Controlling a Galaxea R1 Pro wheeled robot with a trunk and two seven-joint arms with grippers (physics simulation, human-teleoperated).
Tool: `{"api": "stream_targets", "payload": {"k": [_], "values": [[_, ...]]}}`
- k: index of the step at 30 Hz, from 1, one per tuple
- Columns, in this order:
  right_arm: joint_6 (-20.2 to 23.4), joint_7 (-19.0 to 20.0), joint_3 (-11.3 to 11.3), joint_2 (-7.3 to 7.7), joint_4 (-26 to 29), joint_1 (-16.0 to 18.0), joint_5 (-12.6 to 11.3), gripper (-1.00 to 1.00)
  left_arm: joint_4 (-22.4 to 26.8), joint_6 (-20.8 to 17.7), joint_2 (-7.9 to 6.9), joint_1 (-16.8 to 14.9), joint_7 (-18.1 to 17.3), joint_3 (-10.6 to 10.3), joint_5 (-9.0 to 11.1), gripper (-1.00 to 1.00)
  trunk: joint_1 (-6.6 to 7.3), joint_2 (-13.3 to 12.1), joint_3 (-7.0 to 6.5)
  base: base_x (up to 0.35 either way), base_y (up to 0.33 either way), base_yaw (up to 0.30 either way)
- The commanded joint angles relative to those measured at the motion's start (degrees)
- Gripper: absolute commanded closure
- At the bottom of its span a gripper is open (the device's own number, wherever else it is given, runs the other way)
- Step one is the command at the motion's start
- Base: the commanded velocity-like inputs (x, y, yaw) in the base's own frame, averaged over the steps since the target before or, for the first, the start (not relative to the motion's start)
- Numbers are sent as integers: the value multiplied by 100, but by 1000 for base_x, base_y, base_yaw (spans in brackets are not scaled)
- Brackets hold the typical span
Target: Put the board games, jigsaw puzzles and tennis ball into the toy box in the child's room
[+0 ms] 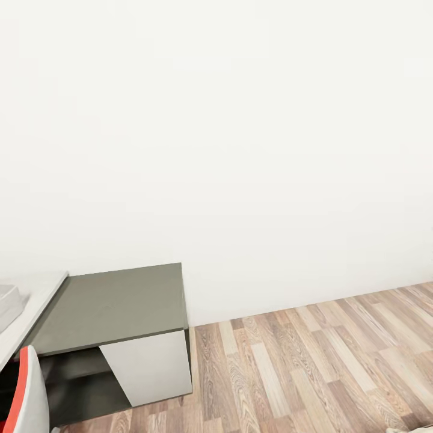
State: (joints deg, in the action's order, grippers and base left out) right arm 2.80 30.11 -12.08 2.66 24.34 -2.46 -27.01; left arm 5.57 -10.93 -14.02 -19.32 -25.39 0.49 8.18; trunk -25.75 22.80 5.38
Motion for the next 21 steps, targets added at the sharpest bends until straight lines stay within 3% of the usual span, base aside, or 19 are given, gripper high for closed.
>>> {"api": "stream_targets", "payload": {"k": [1, 4, 8, 11, 15, 21], "values": [[-98, -42, -29, -6, -172, 0, -43, -100, -118, 76, 25, 12, 173, 9, 57, -100, -4, 11, 10, 0, 0, 0], [-557, -412, -33, -42, -881, 0, 11, -100, -507, 806, 167, 279, 1112, 1, 60, -100, -4, 11, 10, 0, 0, 0], [-763, -1068, -23, -50, -1141, -11, 21, -100, -616, 1187, 328, 684, 1869, -4, 39, -100, -4, 11, 10, 0, 0, 0], [-1241, -1811, -20, -47, -1559, -16, 21, -100, -637, 1589, 441, 1011, 2337, -5, -79, -100, -4, 11, 10, 0, 0, 0], [-1735, -2555, -25, -49, -2003, -19, 25, -100, -643, 1855, 512, 1262, 2802, -5, -215, -100, -4, 11, 10, 0, 0, 0], [-1886, -2846, -26, -50, -2139, -35, 26, -100, -646, 1922, 594, 1482, 2975, -9, -265, -100, -4, 11, 10, 0, 0, 0]]}}
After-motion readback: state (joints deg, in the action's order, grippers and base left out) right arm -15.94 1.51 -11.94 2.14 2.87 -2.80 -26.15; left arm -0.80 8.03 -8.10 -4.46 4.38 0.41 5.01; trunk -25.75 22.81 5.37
